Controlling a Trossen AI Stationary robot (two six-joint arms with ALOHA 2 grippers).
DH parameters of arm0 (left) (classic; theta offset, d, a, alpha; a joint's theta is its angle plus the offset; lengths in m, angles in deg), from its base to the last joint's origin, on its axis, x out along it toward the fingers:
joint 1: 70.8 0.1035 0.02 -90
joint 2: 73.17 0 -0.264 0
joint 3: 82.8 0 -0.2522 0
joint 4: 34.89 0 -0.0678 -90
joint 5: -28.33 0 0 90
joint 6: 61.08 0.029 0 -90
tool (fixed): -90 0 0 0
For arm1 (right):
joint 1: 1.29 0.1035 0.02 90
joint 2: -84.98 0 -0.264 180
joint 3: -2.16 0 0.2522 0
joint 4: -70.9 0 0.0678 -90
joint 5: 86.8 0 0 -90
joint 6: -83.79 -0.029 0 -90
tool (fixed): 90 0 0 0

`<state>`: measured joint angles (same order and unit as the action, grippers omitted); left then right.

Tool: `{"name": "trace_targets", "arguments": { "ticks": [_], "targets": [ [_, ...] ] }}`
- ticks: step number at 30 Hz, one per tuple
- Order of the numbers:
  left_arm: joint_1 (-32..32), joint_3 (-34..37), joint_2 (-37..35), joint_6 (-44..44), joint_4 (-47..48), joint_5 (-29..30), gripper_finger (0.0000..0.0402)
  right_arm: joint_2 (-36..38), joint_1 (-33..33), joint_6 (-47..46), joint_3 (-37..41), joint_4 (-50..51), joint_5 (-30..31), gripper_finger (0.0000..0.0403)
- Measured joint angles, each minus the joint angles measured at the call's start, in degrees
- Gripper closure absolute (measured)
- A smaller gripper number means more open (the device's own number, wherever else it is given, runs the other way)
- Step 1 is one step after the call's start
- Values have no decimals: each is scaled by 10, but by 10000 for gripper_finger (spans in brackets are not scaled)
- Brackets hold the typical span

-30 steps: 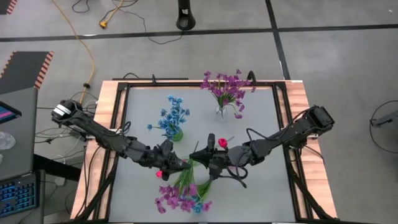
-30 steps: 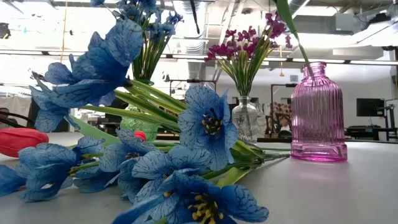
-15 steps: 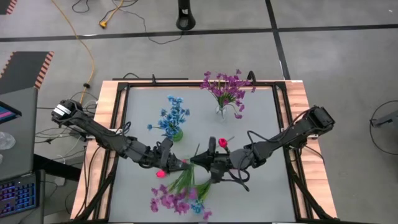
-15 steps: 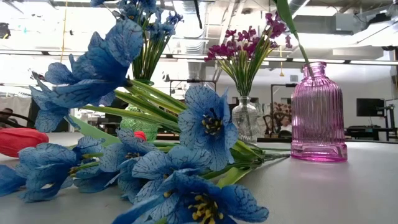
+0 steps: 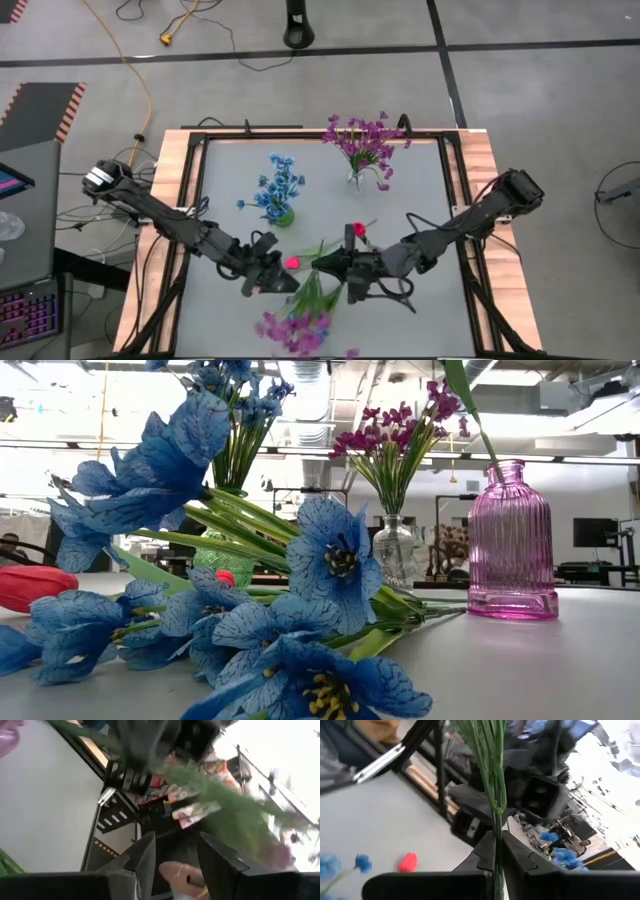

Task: Sort flowers into vase by color
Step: Put the purple flowers into the transparent flower vase

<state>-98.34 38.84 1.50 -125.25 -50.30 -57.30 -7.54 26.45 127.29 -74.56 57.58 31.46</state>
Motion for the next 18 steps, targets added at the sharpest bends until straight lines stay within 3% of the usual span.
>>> {"name": "trace_targets", "arguments": {
  "ticks": [8,18],
  "targets": [
    [-28,0,-38,90,49,-3,272,53,8,-33,0,1,19,360],
    [-55,0,-101,157,265,79,272,149,2,-90,0,0,48,360]
  ]
}}
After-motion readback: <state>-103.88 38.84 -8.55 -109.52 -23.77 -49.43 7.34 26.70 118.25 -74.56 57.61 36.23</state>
